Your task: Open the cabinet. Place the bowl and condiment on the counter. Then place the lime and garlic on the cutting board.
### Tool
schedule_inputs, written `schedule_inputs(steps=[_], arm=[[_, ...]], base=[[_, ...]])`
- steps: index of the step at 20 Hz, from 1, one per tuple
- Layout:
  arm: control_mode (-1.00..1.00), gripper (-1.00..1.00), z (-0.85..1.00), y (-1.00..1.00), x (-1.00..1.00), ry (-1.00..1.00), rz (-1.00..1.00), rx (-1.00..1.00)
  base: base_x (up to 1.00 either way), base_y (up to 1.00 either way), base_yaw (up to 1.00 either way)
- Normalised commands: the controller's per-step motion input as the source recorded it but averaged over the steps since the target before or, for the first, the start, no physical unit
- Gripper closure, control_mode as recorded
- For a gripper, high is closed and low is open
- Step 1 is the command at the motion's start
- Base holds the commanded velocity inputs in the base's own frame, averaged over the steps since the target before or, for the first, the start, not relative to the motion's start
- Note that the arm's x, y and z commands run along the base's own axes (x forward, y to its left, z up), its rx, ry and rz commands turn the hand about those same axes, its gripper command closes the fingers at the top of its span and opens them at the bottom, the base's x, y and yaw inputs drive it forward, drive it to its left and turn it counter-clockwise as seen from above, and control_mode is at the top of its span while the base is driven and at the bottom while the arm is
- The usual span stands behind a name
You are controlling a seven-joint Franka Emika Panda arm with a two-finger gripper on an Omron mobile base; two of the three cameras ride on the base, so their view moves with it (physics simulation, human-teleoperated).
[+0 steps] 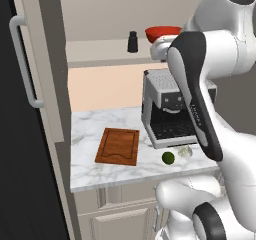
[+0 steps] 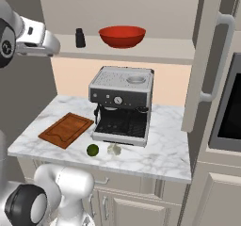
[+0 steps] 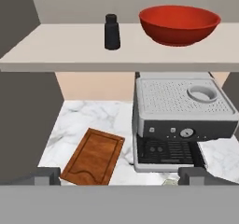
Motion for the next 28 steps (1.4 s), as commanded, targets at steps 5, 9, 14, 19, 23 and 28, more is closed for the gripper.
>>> schedule_inputs(steps=[5,9,14,19,23,28], arm=[[-1.00,-1.00,-0.11,0.28,0.29,0.00,0.00,-0.08],[-1.00,-1.00,-0.13,0.12,0.33,-0.01,0.00,-0.07],[-1.00,-1.00,-0.02,0.01,0.44,0.00,0.00,0.00],[-1.00,-1.00,-0.06,0.00,0.42,0.00,0.00,0.00],[-1.00,-1.00,-0.06,0.00,0.38,-0.01,0.00,0.00],[-1.00,-1.00,-0.09,0.00,0.29,-0.04,0.00,0.00]], base=[[0.00,0.00,0.00],[0.00,0.00,0.00],[0.00,0.00,0.00],[0.00,0.00,0.00],[0.00,0.00,0.00],[0.00,0.00,0.00]])
